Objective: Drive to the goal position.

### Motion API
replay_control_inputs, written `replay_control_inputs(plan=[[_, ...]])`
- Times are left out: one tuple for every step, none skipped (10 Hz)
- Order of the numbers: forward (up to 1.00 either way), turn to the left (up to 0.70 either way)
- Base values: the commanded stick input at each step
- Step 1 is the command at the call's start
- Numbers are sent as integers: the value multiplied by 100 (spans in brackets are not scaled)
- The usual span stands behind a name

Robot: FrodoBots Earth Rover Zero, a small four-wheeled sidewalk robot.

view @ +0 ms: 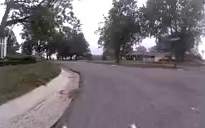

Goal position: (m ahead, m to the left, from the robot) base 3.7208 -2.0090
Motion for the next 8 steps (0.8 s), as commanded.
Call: replay_control_inputs(plan=[[100,2],[100,2],[100,1],[100,0],[100,1],[100,2],[100,1],[100,3]])
